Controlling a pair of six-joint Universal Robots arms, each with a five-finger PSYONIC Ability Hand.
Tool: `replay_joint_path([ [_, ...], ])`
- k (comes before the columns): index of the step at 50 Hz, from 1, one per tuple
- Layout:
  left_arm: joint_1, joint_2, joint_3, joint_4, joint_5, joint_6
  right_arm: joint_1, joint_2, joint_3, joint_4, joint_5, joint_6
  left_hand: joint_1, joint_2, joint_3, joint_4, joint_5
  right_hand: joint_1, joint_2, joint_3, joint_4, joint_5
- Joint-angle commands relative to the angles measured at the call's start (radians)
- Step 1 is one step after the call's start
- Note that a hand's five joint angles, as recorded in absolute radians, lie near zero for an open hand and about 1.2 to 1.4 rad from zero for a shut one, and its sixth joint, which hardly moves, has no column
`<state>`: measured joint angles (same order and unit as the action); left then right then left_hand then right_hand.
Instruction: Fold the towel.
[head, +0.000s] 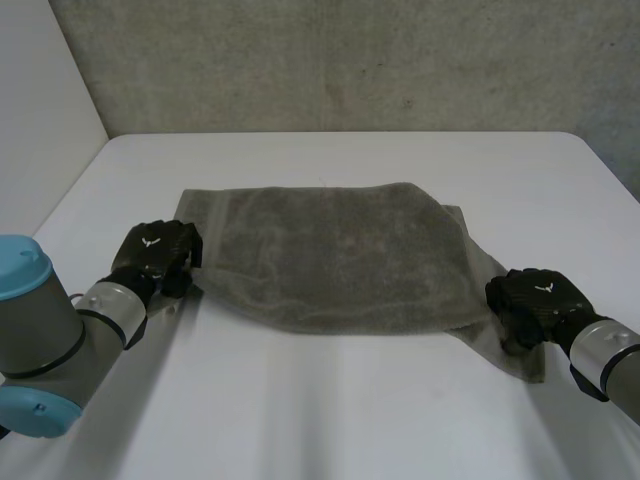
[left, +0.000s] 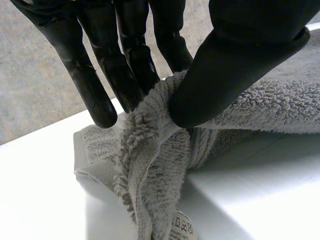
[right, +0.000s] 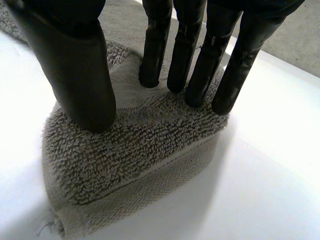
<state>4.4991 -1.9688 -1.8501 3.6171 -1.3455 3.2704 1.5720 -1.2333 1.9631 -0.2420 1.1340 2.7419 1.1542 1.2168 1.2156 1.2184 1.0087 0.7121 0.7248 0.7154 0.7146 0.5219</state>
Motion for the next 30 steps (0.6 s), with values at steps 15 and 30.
replay_joint_path([
  [15, -0.001, -0.001, 0.000, 0.000, 0.000, 0.002, 0.010, 0.069, -0.055, -0.014, 0.003, 0.007, 0.242, 0.179, 0.181, 0.178, 0.213, 0.684, 0.671, 0.681, 0.682, 0.700],
  [30, -0.003, 0.084, -0.008, -0.028, -0.001, 0.003, -0.047, -0.138, -0.084, 0.101, -0.083, 0.058, 0.242, 0.179, 0.181, 0.178, 0.213, 0.684, 0.671, 0.681, 0.682, 0.700],
])
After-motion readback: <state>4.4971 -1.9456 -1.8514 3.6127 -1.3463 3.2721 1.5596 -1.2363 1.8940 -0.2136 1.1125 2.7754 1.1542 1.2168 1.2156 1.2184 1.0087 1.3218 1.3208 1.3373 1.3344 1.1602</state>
